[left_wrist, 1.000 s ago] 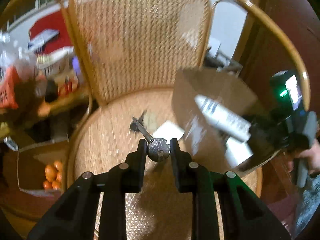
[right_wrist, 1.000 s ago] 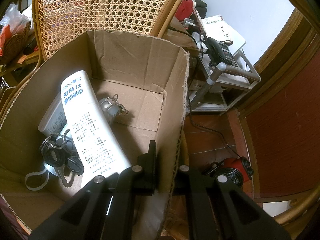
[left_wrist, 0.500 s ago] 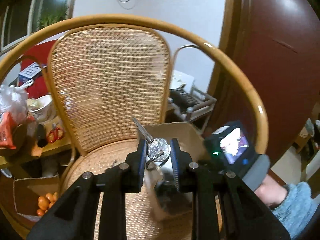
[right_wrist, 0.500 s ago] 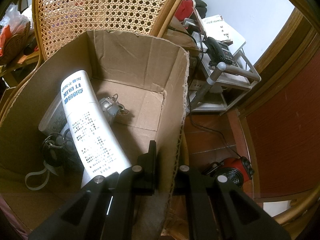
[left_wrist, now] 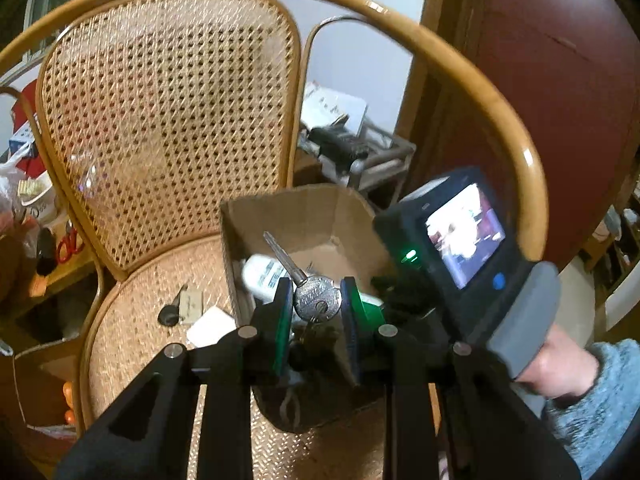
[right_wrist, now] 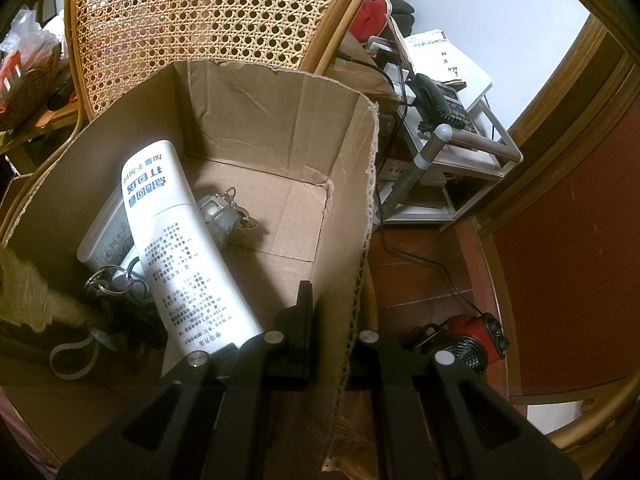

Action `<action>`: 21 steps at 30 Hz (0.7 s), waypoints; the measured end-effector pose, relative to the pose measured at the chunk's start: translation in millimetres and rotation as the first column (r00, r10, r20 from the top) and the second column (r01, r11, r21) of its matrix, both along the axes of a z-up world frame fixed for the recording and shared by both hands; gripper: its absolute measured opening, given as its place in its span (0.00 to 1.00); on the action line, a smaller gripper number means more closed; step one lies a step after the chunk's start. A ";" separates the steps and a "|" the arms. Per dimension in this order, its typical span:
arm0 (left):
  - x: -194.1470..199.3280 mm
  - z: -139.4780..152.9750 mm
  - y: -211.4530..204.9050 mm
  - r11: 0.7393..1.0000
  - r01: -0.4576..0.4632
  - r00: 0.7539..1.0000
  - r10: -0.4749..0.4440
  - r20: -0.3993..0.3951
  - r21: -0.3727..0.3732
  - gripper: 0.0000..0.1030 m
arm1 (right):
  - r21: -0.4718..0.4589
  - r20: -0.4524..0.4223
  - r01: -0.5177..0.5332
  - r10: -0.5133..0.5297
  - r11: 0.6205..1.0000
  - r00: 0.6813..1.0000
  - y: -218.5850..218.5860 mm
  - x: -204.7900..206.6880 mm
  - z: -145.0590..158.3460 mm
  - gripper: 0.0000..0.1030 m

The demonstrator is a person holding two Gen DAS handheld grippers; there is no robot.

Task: Organize rigid objects
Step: 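Lift the key with the left tool and carry it over the box, then open the left tool to drop the key into the box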

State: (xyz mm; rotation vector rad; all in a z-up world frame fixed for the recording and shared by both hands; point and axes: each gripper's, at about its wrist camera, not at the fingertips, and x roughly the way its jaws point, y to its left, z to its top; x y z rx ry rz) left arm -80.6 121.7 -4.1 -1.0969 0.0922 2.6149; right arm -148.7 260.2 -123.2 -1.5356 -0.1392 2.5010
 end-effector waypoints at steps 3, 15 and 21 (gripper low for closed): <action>1.3 -5.4 -4.0 1.000 -0.019 1.000 0.019 0.002 -0.014 0.22 | 0.000 0.000 0.000 0.000 1.000 1.000 0.1 -0.1 0.0 0.08; -13.0 14.0 -60.4 0.980 -0.196 0.973 0.192 -0.128 -0.022 0.96 | -0.002 0.000 0.001 -0.001 1.000 1.000 0.1 -0.6 0.2 0.08; -45.7 1.9 -102.6 0.959 -0.282 0.958 0.279 -0.071 -0.028 0.97 | -0.001 0.000 0.002 -0.002 1.000 1.000 0.6 -0.3 0.5 0.08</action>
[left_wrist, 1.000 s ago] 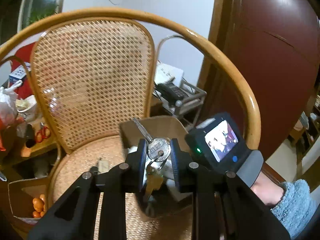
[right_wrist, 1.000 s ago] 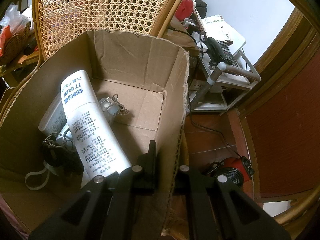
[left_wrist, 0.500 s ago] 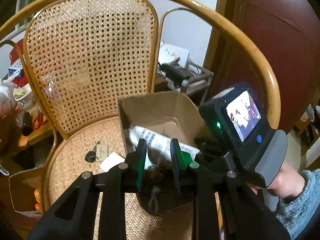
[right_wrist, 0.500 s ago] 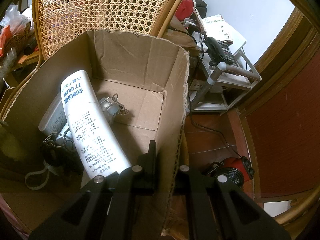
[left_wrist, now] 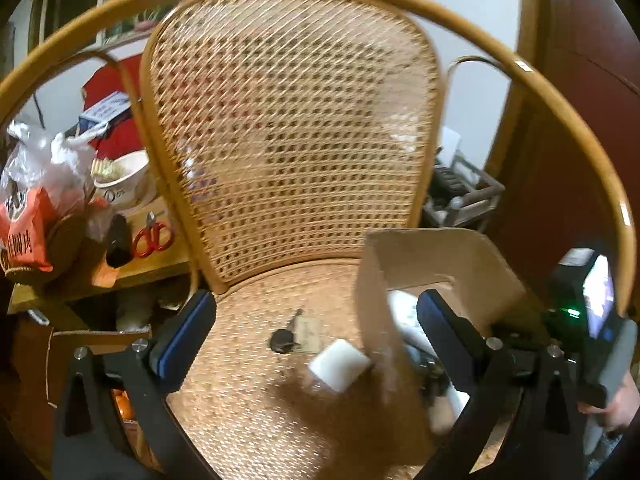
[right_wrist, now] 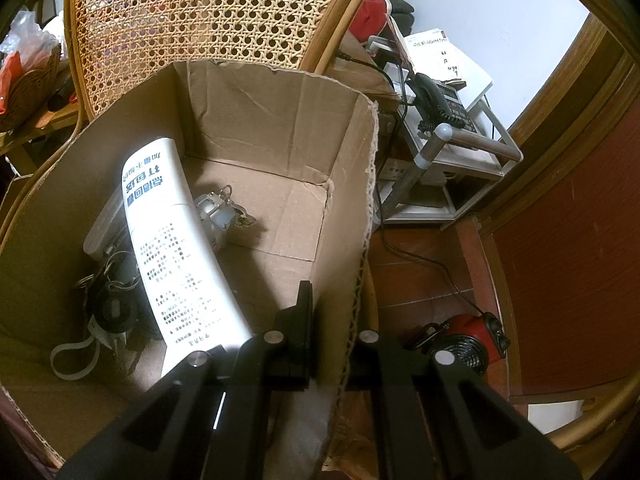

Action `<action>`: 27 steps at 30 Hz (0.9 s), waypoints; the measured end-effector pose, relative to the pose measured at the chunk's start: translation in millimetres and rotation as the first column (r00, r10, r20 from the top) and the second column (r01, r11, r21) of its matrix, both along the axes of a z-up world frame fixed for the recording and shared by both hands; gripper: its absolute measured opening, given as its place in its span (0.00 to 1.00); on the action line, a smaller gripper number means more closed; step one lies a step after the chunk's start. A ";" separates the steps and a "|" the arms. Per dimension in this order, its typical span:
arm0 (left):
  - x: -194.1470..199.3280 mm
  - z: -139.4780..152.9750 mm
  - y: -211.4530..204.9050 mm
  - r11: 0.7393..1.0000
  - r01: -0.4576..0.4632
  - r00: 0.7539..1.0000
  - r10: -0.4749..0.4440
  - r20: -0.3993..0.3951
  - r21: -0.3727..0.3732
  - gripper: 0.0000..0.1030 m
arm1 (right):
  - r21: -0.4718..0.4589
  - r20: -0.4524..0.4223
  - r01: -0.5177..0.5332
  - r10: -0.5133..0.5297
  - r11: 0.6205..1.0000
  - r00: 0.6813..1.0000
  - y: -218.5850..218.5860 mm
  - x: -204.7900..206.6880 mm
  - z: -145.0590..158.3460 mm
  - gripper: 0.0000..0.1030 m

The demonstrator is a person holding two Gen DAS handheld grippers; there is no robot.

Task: Organize rigid objects
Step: 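Open the left tool to drop the key into the box, then return the left tool to the seat and grasp the black key fob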

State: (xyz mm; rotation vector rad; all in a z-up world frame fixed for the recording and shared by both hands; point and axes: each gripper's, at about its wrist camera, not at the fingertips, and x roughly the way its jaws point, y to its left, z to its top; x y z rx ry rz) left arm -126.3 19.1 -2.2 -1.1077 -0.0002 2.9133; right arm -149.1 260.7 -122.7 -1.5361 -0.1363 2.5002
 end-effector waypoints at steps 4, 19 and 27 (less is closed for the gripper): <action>-23.1 -20.5 -22.1 0.999 -0.038 0.998 0.036 0.050 0.036 0.97 | 0.001 0.000 0.000 0.000 1.000 1.000 0.9 0.6 0.1 0.08; -82.7 -119.1 -51.6 0.991 -0.134 0.941 0.136 0.310 -0.027 0.97 | 0.001 0.000 0.000 0.000 1.000 1.000 1.3 0.2 0.3 0.08; -91.0 -147.5 -52.7 0.990 -0.144 0.906 0.128 0.403 0.009 0.95 | 0.000 0.002 0.000 0.000 1.000 1.000 0.0 -0.3 0.7 0.08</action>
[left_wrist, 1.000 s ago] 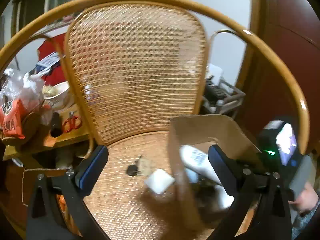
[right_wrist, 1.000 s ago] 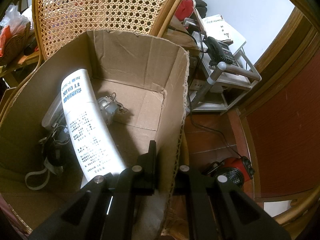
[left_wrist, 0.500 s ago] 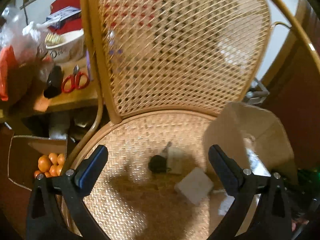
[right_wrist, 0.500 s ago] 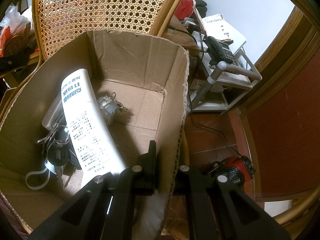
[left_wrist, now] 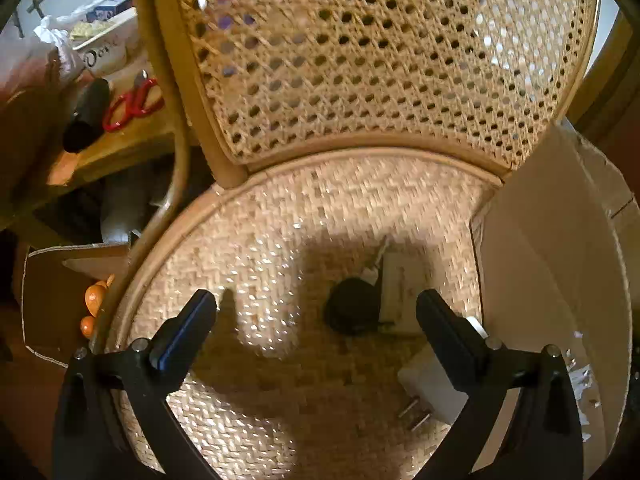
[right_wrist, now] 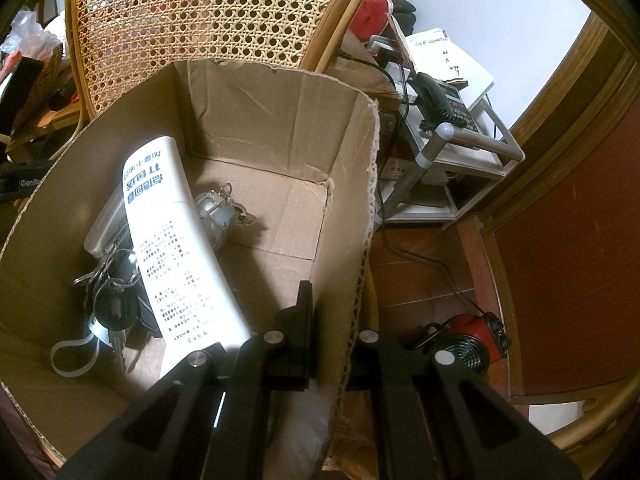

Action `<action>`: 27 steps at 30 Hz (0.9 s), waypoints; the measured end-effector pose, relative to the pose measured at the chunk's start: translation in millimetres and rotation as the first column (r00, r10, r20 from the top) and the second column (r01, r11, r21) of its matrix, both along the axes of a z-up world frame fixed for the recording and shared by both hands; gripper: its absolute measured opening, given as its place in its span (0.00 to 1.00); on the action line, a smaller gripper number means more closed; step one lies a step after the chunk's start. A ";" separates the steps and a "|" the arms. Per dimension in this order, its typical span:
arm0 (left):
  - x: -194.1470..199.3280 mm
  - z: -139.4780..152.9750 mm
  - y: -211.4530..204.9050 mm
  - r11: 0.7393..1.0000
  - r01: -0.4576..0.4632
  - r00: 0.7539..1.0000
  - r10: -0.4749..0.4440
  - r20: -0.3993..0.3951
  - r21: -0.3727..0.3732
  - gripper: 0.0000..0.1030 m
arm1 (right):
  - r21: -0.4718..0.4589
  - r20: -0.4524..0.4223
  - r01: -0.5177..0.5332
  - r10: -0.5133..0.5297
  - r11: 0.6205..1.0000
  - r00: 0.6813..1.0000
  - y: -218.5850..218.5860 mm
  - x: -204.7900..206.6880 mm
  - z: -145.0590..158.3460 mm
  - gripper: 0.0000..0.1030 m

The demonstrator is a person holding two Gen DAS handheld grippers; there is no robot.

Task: Organize rigid objects
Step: 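Return the left tool to the seat and grasp the black key fob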

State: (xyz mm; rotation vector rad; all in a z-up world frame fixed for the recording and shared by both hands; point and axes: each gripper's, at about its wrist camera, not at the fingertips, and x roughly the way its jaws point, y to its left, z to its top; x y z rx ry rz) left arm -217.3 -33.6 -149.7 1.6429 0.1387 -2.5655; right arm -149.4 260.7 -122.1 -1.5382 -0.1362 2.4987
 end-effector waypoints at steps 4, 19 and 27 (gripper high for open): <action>0.4 -6.0 2.8 1.000 0.013 1.000 -0.013 0.012 0.011 0.78 | 0.002 0.000 0.000 0.000 1.000 1.000 0.2 1.1 0.2 0.08; 9.1 -0.2 12.8 0.998 0.046 0.999 -0.047 0.005 0.030 0.15 | -0.001 0.001 0.002 -0.002 1.000 1.000 0.7 0.9 0.2 0.08; 18.8 16.5 25.3 0.996 0.089 0.995 -0.090 -0.039 -0.026 0.01 | -0.002 0.001 0.001 -0.001 1.000 1.000 0.9 -0.1 0.5 0.08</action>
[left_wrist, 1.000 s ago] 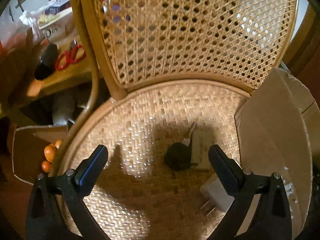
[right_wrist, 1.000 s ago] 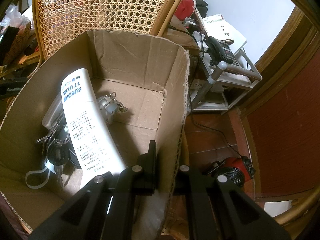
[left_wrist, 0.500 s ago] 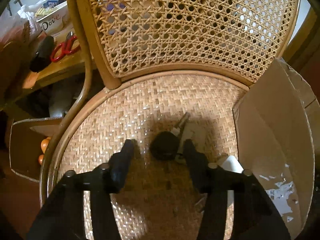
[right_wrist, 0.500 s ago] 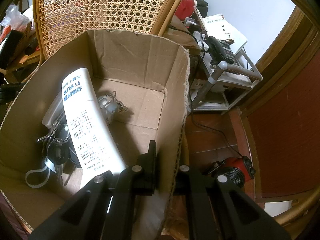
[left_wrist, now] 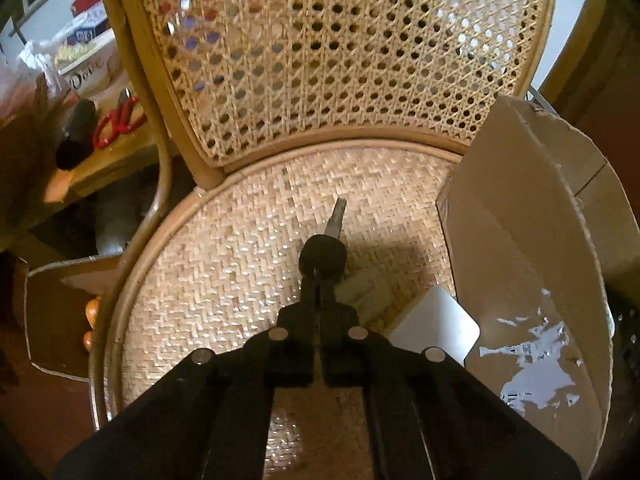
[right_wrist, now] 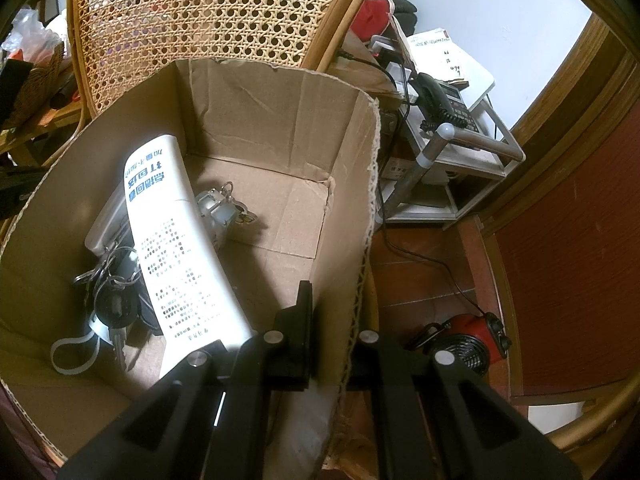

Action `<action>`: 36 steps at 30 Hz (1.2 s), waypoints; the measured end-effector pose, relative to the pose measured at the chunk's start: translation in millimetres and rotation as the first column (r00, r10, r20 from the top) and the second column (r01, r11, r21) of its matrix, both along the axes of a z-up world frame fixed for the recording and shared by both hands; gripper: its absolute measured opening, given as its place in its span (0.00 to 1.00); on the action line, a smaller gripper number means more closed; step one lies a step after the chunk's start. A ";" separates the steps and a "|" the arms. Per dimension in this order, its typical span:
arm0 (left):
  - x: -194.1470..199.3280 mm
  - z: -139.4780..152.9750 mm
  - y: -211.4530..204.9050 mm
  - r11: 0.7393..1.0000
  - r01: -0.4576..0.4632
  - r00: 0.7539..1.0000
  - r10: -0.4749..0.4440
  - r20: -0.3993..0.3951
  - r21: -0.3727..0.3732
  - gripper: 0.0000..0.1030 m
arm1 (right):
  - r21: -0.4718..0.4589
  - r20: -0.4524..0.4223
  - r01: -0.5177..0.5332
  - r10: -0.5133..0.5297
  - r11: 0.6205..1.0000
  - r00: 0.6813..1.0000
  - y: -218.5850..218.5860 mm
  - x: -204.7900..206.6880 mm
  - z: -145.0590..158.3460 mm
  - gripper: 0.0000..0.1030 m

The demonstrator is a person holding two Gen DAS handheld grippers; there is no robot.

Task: Organize rigid objects
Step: 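Return the left tool to the seat and grasp the black key fob, then carry the black fob into the box and open the left tool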

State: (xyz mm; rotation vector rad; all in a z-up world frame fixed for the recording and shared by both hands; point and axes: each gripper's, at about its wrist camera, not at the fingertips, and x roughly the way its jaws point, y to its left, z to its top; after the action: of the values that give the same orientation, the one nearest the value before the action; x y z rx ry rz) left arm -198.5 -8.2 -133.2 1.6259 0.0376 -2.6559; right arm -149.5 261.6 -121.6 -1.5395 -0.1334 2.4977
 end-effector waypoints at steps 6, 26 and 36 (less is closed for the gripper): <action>11.3 21.9 -7.5 1.000 0.013 0.997 -0.014 -0.080 -0.015 0.01 | 0.001 0.001 0.002 -0.002 1.000 1.000 -0.5 0.4 0.4 0.08; 52.4 92.5 -2.9 0.995 0.007 0.951 -0.038 -0.305 -0.104 0.01 | 0.004 0.000 0.000 0.000 1.000 1.000 -1.7 0.5 0.5 0.08; 111.4 155.1 43.4 0.990 0.047 0.834 -0.111 -0.541 -0.130 0.01 | -0.007 0.003 0.006 -0.006 1.000 1.000 -3.4 1.3 0.7 0.08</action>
State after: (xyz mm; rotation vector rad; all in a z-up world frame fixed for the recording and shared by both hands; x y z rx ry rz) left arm -87.1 35.1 21.9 0.8003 -0.1677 -3.0264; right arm -148.2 258.2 -120.9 -1.5440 -0.1201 2.4945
